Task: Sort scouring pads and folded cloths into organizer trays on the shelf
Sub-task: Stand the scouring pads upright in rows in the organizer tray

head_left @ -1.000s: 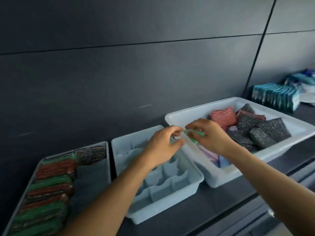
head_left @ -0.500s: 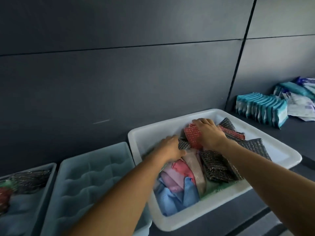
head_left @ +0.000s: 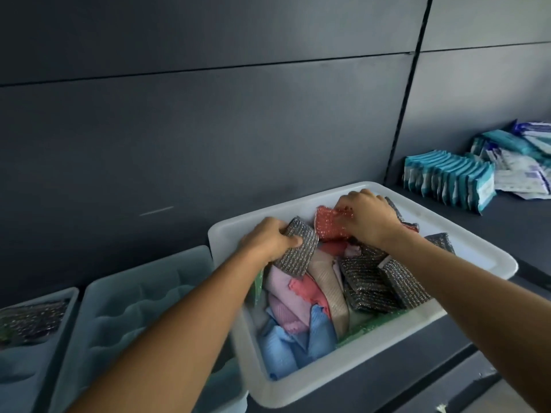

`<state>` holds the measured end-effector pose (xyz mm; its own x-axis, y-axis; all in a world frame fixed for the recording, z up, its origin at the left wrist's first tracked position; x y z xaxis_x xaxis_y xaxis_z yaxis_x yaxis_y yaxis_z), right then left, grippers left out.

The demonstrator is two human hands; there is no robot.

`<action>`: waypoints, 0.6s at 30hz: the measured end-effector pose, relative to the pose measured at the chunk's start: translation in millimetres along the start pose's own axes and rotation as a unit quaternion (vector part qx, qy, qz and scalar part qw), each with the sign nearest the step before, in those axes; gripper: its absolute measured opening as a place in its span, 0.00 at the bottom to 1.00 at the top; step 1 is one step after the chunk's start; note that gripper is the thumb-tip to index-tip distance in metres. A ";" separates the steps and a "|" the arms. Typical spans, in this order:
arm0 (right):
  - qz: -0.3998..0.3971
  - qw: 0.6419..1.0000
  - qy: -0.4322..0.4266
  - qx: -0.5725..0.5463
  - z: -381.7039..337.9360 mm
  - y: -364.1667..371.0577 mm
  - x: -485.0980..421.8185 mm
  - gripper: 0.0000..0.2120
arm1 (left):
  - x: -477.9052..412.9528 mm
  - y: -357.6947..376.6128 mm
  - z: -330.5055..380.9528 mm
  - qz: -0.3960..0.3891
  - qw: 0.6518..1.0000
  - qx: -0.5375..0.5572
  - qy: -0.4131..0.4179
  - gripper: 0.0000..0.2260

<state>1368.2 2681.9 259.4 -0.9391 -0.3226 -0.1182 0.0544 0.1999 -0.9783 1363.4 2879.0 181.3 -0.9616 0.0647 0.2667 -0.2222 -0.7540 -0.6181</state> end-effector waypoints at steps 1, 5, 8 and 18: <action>0.024 0.999 0.006 -0.044 -2.3 -7.8 5.7 0.11 | 8.9 -6.5 -0.1 0.011 0.998 0.053 0.023 0.20; 0.067 0.986 0.008 -0.152 -24.2 -24.7 24.2 0.09 | 64.4 -36.3 11.3 0.051 0.967 0.223 0.116 0.04; 0.103 0.967 -0.020 -0.231 -53.6 -33.0 35.8 0.09 | 110.6 -68.4 4.8 0.101 0.946 0.249 0.180 0.06; 0.030 0.867 -0.123 -0.482 -239.2 -10.6 44.0 0.06 | 249.8 -185.3 -119.8 0.251 0.924 0.250 0.142 0.03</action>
<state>1245.2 2886.9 305.2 -0.8367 -0.4497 -0.3125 -0.3199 0.8646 -0.3875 1145.1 3113.2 273.9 -0.9424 -0.2601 -0.2105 0.2977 -0.9389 -0.1727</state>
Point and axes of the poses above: each hand's wrist, its own x-axis away from the middle knuckle, its own y-axis out of the palm, z = x × y, the point moved 7 cm from there along -x, towards the middle knuckle, and after that the axes turned 10 degrees about -z, right-handed, at the moved point
